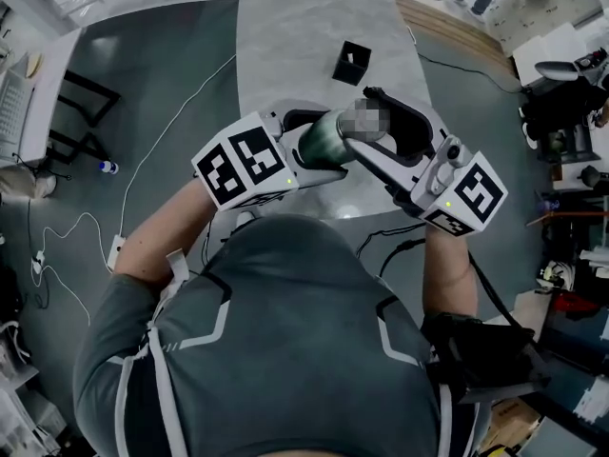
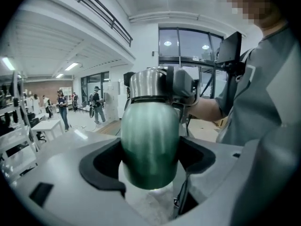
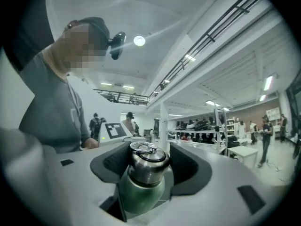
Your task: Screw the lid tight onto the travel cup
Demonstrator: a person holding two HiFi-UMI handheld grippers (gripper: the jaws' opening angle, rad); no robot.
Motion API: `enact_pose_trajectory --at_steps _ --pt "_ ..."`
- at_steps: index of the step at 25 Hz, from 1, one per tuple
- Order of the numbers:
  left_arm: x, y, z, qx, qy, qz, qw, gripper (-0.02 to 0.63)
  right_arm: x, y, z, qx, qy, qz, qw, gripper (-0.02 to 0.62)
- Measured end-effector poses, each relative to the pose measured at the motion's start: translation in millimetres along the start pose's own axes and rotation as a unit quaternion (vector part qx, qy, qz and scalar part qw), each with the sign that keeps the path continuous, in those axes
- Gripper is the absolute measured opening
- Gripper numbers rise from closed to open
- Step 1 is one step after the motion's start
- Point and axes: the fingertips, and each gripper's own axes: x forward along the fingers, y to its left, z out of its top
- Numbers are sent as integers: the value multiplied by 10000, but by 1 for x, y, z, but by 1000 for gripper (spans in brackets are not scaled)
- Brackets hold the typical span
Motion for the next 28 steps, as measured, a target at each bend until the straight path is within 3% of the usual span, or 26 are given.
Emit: enact_pose_trajectory --at_steps 4,6,10,13,16,20,23,28 --pt "3 9 -7 -39 113 199 9997 373 5 -13 -8 371 241 -720 9964 276" --pt "2 6 -5 -20 35 40 10000 373 4 -9 -7 353 292 -636 9969 276" --pt "-5 -14 7 83 -261 -688 9973 373 -4 13 9 40 50 552 9985 281" --pt "-10 -29 12 206 -315 -1102 9932 373 -11 32 8 -240 185 1514 9880 298" --pt "-12 -37 14 301 -297 -1262 9911 373 -18 39 0 -334 534 1977 9782 305" --pt "-10 -42 11 326 -245 -1359 9899 373 -21 44 2 -390 471 2413 9685 303" --pt "-7 -40 10 356 -154 -1190 9921 373 -22 42 -3 -320 592 2367 9693 277" --pt "-4 -19 1 242 60 -532 9983 373 -6 22 0 -99 318 1484 9884 276"
